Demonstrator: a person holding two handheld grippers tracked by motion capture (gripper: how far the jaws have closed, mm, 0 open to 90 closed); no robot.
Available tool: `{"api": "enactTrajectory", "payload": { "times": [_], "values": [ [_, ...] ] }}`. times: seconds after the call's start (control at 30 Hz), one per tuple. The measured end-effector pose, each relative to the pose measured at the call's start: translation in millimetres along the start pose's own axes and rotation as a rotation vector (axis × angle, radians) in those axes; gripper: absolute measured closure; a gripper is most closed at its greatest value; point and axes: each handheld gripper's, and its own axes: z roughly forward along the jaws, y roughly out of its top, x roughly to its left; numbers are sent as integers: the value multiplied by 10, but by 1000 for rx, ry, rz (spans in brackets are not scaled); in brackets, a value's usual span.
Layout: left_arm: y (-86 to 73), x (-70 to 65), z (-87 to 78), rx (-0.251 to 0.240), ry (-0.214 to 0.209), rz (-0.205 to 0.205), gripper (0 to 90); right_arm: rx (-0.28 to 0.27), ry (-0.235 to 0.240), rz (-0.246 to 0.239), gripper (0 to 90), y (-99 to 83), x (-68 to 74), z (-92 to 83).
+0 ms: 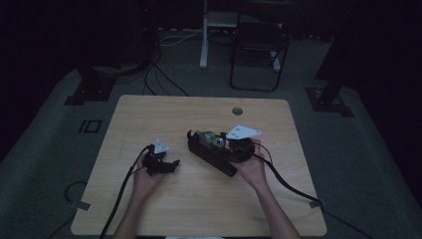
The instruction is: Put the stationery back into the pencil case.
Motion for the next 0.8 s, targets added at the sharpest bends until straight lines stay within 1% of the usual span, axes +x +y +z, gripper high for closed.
{"api": "enactTrajectory", "payload": {
  "times": [0.37, 0.8],
  "values": [
    [0, -2, 1, -1, -1, -3, 245, 17, -4, 27, 414, -74, -26, 65],
    [0, -2, 1, -1, -1, -3, 244, 40, -1, 40, 414, -137, -13, 159]
  ]
}}
